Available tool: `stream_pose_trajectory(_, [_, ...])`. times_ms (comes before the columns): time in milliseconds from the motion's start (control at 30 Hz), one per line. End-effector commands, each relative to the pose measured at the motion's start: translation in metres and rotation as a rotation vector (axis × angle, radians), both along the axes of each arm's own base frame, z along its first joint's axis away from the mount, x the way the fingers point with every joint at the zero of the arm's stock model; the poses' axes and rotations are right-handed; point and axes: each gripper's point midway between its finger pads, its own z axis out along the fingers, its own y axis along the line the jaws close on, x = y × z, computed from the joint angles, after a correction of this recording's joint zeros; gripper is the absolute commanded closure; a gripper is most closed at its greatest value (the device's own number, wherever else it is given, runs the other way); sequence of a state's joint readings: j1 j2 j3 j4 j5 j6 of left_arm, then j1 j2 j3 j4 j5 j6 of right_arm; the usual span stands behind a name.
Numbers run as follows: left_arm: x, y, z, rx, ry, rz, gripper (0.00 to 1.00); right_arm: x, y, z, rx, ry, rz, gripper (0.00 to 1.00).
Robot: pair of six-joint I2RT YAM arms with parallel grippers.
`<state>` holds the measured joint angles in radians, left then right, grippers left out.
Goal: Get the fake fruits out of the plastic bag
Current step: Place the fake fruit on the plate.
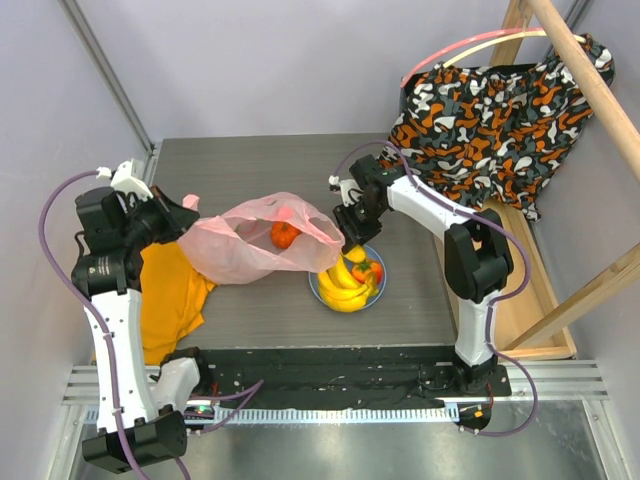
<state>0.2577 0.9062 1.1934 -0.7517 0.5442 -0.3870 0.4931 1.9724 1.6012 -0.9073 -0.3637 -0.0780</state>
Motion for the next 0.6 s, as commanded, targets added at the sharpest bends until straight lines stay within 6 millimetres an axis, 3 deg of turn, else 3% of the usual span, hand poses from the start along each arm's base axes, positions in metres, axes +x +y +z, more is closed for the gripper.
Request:
stream_pose_trajectory(0, [-0.001, -0.002, 0.007, -0.010, -0.036, -0.011, 1.00, 0.012, 0.006, 0.003, -0.001, -0.060, 0.023, 0.82])
stream_pose_trajectory(400, [0.001, -0.004, 0.006, -0.018, -0.031, -0.025, 1.00, 0.024, -0.005, -0.016, -0.072, -0.062, 0.014, 0.76])
stream_pose_trajectory(467, [0.002, -0.004, 0.006, -0.017, -0.031, -0.025, 1.00, 0.021, -0.003, -0.013, -0.060, -0.049, 0.012, 0.71])
stream_pose_trajectory(567, [0.003, -0.003, 0.005, -0.017, -0.031, -0.025, 1.00, 0.018, -0.003, -0.009, -0.052, -0.035, 0.002, 0.55])
